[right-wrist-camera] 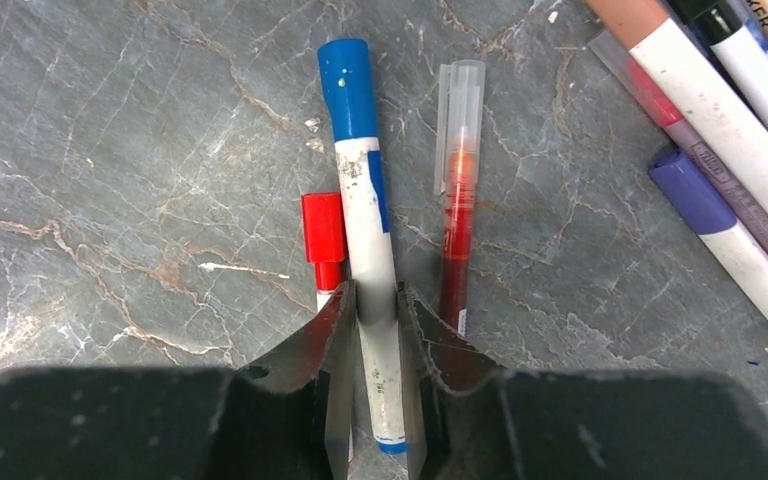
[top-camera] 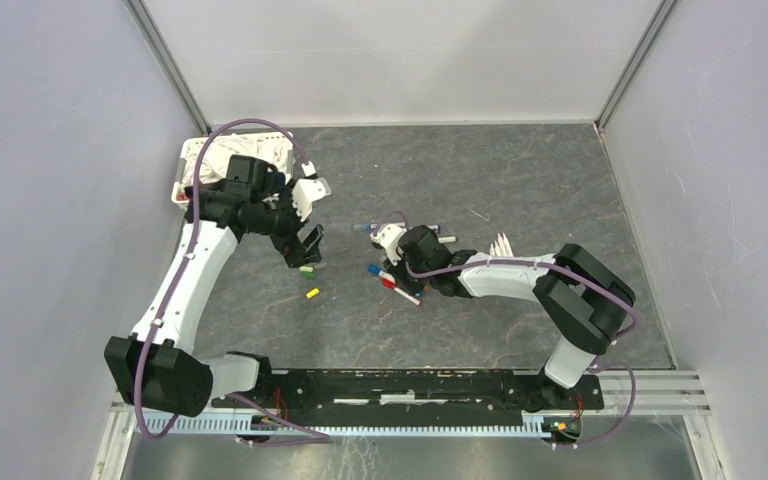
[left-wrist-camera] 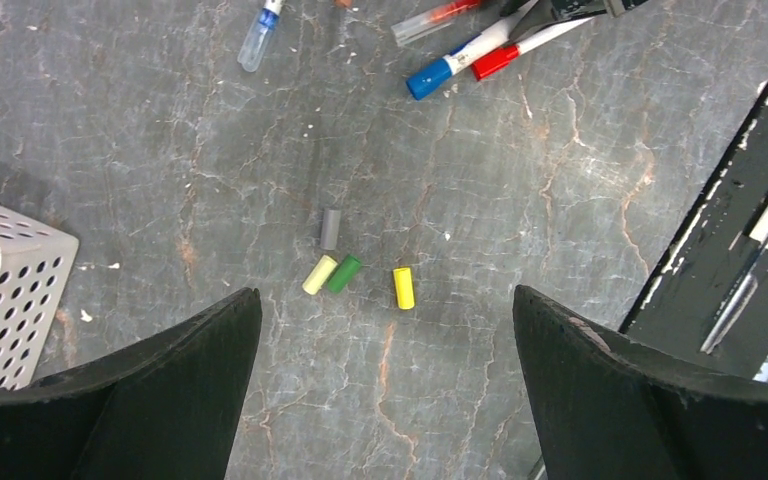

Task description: Open the pen caps

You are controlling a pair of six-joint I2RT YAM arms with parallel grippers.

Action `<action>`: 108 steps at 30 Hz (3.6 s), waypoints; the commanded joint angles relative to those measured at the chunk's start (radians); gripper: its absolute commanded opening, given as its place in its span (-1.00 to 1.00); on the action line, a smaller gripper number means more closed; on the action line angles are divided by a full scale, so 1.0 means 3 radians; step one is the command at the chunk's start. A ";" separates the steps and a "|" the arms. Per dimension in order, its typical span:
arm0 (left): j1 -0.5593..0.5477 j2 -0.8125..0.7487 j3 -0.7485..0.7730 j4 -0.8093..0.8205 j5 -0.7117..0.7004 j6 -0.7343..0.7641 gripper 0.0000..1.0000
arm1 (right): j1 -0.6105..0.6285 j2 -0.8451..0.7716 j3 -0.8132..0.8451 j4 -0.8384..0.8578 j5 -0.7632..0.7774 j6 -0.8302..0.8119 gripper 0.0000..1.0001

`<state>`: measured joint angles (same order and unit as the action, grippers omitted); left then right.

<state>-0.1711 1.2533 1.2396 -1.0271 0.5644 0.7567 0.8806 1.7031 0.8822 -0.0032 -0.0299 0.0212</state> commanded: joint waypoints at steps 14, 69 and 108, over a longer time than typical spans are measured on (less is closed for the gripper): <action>0.0018 -0.0140 -0.0172 -0.0216 0.0522 0.0546 1.00 | -0.0014 -0.0094 0.0191 -0.0270 -0.0357 -0.0101 -0.91; -0.0533 -0.0036 -0.0619 -0.0519 0.1180 0.1745 -0.95 | -0.0025 0.0121 0.0701 0.0628 -0.3038 0.1120 0.04; 0.0216 0.0491 -0.0124 -0.0165 0.0056 0.2012 -0.96 | -0.0729 -0.1014 -0.0335 -0.0760 -0.2283 0.0123 -1.00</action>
<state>-0.1589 1.3418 1.1179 -1.0912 0.6384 1.3178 0.6903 1.4525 0.7822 -0.0757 -0.8082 0.1577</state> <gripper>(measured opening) 0.254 0.193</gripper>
